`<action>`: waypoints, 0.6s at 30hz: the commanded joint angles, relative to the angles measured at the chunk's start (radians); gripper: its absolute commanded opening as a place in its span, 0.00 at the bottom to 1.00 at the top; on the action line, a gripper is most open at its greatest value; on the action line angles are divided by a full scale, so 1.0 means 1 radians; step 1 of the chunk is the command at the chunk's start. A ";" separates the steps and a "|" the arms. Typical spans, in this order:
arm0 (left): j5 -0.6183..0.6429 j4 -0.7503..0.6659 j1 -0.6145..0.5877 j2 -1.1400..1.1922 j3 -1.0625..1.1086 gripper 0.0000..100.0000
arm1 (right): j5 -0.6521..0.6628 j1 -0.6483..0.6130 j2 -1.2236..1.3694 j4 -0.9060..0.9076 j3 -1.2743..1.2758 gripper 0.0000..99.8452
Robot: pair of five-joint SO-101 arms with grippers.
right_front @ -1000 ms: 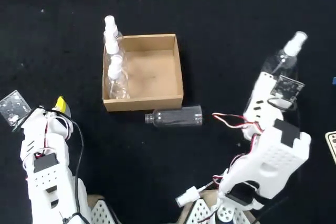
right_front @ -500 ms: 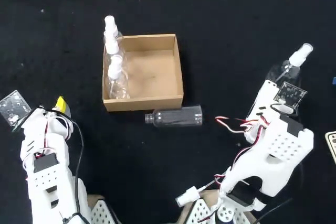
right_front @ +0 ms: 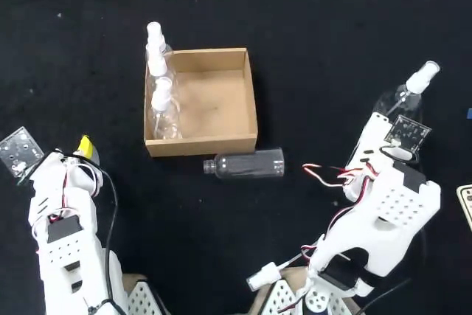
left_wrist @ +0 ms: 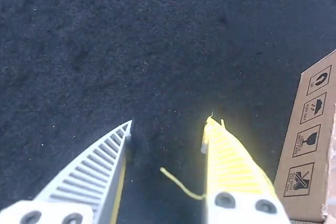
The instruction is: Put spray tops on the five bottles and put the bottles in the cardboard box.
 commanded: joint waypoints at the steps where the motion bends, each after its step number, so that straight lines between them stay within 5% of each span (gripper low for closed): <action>1: -0.006 -0.018 0.013 -0.015 -0.007 0.19 | 0.002 0.017 -0.005 -0.031 -0.007 0.01; 10: -0.006 -0.018 0.013 -0.015 -0.007 0.19 | 0.000 0.018 -0.004 -0.031 -0.001 0.13; 18: -0.006 -0.018 0.013 -0.015 -0.008 0.19 | 0.002 0.025 -0.010 -0.054 -0.001 0.14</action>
